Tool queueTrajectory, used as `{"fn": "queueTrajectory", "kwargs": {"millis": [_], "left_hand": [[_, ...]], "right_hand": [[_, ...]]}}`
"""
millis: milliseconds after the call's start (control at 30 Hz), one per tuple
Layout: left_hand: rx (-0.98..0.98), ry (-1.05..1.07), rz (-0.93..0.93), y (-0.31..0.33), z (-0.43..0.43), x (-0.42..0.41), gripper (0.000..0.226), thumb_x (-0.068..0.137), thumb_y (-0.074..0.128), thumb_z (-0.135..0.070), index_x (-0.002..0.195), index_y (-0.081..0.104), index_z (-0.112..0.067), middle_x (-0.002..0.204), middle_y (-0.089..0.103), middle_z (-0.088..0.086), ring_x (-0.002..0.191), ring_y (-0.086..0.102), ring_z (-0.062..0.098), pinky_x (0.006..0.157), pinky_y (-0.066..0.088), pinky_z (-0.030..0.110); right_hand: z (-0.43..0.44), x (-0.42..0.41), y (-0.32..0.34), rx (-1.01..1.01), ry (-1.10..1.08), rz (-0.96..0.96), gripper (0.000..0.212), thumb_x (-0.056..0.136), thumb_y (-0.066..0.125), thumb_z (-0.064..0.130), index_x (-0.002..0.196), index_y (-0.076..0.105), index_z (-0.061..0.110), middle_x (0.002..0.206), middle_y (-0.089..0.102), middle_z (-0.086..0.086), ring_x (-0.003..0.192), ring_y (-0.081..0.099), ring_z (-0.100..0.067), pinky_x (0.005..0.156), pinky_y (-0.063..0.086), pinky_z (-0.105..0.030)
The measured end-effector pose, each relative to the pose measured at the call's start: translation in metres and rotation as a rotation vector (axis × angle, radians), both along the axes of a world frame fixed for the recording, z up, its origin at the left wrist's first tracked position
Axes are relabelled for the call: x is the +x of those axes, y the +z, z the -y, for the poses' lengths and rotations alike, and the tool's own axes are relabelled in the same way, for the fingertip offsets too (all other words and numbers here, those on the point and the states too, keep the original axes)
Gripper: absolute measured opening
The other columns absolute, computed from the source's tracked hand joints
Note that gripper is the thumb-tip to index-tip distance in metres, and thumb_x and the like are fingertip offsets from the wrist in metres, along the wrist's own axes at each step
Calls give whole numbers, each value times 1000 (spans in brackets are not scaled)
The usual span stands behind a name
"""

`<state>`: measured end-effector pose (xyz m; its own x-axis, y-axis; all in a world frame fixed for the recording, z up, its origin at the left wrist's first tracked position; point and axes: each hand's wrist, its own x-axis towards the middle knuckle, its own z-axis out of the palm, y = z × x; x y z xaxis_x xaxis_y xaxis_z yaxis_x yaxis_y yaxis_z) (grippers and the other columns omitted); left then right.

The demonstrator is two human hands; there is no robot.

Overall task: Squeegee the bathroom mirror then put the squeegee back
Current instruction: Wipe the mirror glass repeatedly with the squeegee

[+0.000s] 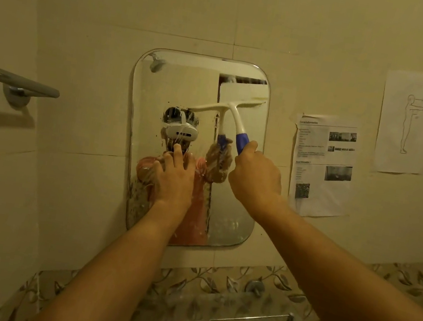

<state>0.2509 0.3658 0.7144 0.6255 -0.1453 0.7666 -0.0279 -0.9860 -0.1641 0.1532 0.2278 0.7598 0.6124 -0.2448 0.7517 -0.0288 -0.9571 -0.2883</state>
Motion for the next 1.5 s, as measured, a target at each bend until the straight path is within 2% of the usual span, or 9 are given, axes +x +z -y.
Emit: {"fn": "queueTrajectory", "kwargs": {"millis": [200,400,533,633,833,1000,1133,1267,1500], "left_hand": [[7,-2,29,1,-1,-3,101,73,82,-40,154,26,-20,157,19,22,131,38,37,104,41,50],[-16,4,24,1,1,3,102,67,85,-41,152,33,-22,154,21,21,129,37,37,103,41,51],[-10,-1,19,1,-2,8,99,68,85,-31,151,34,-19,152,25,23,126,42,38,100,43,52],[-18,-23,47,-2,-4,10,90,67,84,-25,146,42,-20,151,27,23,124,44,39,98,45,53],[-3,8,12,-2,-4,10,105,64,90,-25,151,33,-20,154,21,24,129,39,39,101,43,54],[22,-11,9,-1,-4,11,100,74,83,-28,156,25,-20,157,15,24,136,32,41,108,38,55],[4,-7,37,-1,-4,13,90,81,77,-32,155,28,-21,157,18,24,135,33,40,107,38,55],[12,-11,-5,-1,-4,4,105,75,81,-43,157,19,-21,158,10,23,139,28,40,111,34,55],[20,-7,6,-1,-3,0,106,72,84,-39,157,22,-20,159,15,23,137,30,40,109,36,54]], "right_hand": [[5,-4,-19,-11,4,6,45,102,49,21,142,34,8,100,59,-7,70,58,-20,58,50,-35],[8,-10,33,-75,31,125,40,104,45,23,139,36,6,97,56,-7,65,57,-18,55,48,-34],[3,-4,68,-80,-11,152,42,104,48,22,141,36,7,96,52,-6,73,57,-20,59,45,-34],[-1,2,76,-20,-17,116,51,104,49,24,148,31,6,100,57,-7,80,59,-22,67,51,-38],[-7,6,59,55,-2,85,63,103,51,28,154,22,6,109,62,-12,84,62,-24,72,56,-42],[-13,2,47,115,17,60,63,103,51,28,154,21,9,103,59,-9,82,62,-22,65,50,-38],[-16,-4,34,141,42,44,61,102,50,30,152,24,8,101,64,-11,81,65,-25,66,55,-41],[-15,-9,14,145,54,13,61,101,49,29,152,22,8,95,62,-9,77,64,-25,68,58,-44],[-9,-12,-10,140,71,40,56,104,46,29,152,24,12,89,58,-4,70,60,-18,64,58,-41]]}}
